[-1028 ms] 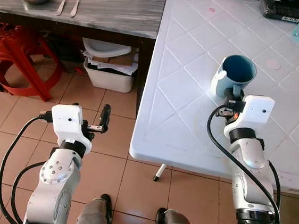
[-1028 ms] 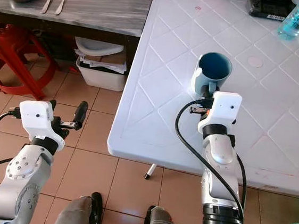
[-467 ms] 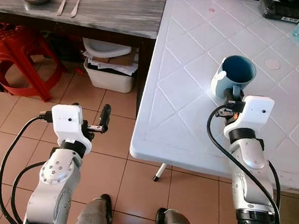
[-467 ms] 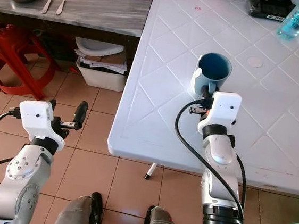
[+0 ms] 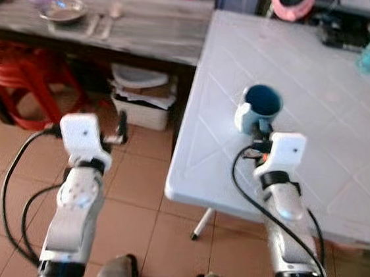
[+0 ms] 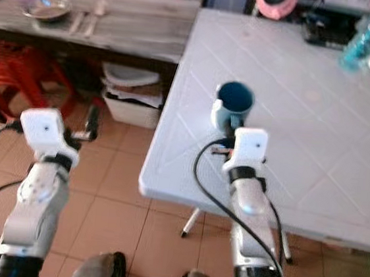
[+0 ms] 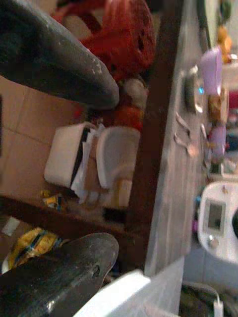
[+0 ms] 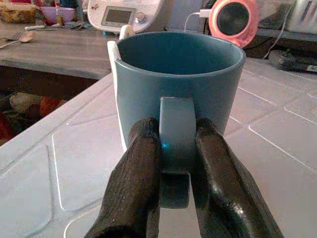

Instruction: Setting the table

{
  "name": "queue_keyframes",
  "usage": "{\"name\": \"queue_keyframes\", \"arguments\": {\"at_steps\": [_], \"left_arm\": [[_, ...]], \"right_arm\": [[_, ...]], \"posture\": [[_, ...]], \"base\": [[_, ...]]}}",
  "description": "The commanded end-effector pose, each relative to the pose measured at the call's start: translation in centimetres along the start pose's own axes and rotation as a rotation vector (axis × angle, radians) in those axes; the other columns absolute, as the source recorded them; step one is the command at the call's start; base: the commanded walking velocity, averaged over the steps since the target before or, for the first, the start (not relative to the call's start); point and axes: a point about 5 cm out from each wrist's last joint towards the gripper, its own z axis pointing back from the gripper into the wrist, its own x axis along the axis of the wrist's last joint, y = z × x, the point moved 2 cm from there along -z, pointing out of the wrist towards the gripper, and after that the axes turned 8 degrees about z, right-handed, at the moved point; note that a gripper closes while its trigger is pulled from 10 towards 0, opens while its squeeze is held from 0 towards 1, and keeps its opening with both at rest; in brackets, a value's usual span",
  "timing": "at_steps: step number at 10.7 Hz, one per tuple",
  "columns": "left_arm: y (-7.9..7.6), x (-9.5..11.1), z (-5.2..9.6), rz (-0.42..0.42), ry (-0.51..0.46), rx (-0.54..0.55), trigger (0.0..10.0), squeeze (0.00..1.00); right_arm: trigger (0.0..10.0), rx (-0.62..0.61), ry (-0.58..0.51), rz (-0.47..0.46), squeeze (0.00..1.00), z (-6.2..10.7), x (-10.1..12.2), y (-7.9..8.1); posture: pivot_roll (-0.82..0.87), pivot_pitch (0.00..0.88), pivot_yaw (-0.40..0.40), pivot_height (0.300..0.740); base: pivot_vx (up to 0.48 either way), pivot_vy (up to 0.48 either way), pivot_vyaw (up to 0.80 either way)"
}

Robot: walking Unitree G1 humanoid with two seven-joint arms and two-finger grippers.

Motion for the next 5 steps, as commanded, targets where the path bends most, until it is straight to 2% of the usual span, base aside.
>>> {"name": "queue_keyframes", "arguments": {"at_steps": [1,2,3,4,5], "left_arm": [[0.33,-0.28,0.15,0.01,0.006,0.02,10.0,0.0],[0.3,-0.43,0.17,0.008,-0.005,0.01,10.0,0.0],[0.23,-0.57,0.13,0.016,-0.002,0.007,10.0,0.0],[0.04,-0.67,0.04,0.017,0.0,-0.007,10.0,0.0],[-0.12,-0.58,-0.01,0.012,-0.008,-0.018,10.0,0.0]], "right_arm": [[10.0,-0.025,-0.002,0.01,0.0,0.21,0.06,-0.49],[10.0,-0.023,-0.024,0.042,0.0,0.36,0.25,-0.39],[10.0,0.006,-0.033,0.011,0.0,0.45,0.4,0.02],[10.0,0.015,-0.057,0.064,0.0,0.43,0.72,0.21],[10.0,0.031,-0.039,0.053,0.0,0.51,0.6,0.34]], "posture": [[0.0,0.05,0.011,0.74],[0.0,0.05,0.008,0.74],[0.0,0.049,0.007,0.74],[-0.01,0.051,0.005,0.74],[-0.01,0.052,0.005,0.74]], "base": [[0.0,0.0,0.0],[0.0,0.0,0.0],[0.0,0.341,0.0],[0.0,0.442,0.0],[0.0,0.428,0.0]]}}
